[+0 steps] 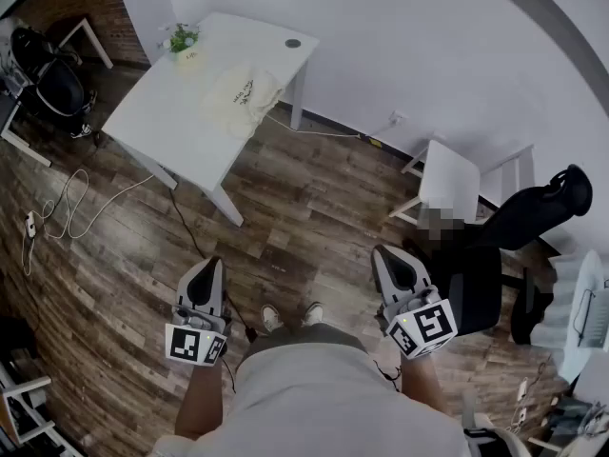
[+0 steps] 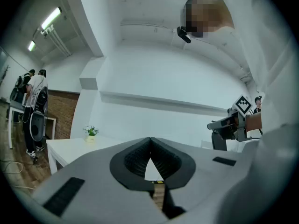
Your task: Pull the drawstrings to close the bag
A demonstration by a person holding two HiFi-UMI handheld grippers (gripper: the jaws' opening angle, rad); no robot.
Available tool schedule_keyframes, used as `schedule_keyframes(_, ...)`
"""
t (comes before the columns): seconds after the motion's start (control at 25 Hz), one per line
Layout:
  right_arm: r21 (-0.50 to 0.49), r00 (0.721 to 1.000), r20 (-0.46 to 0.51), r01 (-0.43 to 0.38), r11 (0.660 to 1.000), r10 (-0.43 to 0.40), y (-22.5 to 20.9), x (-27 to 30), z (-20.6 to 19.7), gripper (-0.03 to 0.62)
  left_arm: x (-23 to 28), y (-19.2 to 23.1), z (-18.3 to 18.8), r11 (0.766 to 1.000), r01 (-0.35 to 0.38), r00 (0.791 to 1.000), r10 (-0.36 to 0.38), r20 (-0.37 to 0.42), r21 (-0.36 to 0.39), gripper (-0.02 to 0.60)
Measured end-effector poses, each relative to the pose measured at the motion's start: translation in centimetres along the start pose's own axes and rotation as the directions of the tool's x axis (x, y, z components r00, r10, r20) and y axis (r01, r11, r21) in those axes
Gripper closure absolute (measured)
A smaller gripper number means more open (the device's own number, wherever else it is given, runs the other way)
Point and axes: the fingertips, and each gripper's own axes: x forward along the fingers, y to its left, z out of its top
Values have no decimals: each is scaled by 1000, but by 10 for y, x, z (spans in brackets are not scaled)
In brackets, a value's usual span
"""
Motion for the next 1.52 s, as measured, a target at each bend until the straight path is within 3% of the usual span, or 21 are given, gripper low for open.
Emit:
schedule_keyframes(0.2, -19, 999, -14, -45, 999, 45, -2, -18, -4, 557, -4, -33, -1, 999, -9, 1000, 10, -21, 30, 571)
schedule_keyframes(0.36, 16, 998, -25, -59, 998, 59, -18, -33, -20, 557, 7, -53, -3, 999, -36, 999, 36, -10, 1, 571)
schedule_keyframes(0.56, 102, 992, 37, -126, 987, 123, -40, -50, -29, 557, 17, -81, -2, 998, -16, 1000, 16, -6, 67, 571)
schedule_keyframes(0.68, 113, 990, 46, -136, 984, 131, -54, -49, -32, 557, 29, -80, -6, 1000, -2, 1000, 2, -7, 16, 517)
schedule_keyframes(0.88, 129, 990, 18, -143, 981, 142, -67, -37, -38, 557, 53, -67, -13, 999, -40, 999, 40, -27, -9, 517)
schedule_keyframes(1.2, 130, 992, -28, -117, 985, 122, -117, 51, -35, 557, 142, -17, -55, 999, -44, 996, 42, -82, -28, 545)
schedule_keyframes(1.52, 24, 973, -119, -195, 981, 196, -142, 221, 19, 557, 258, 80, -85, 993, -39, 984, 20, -176, -108, 565)
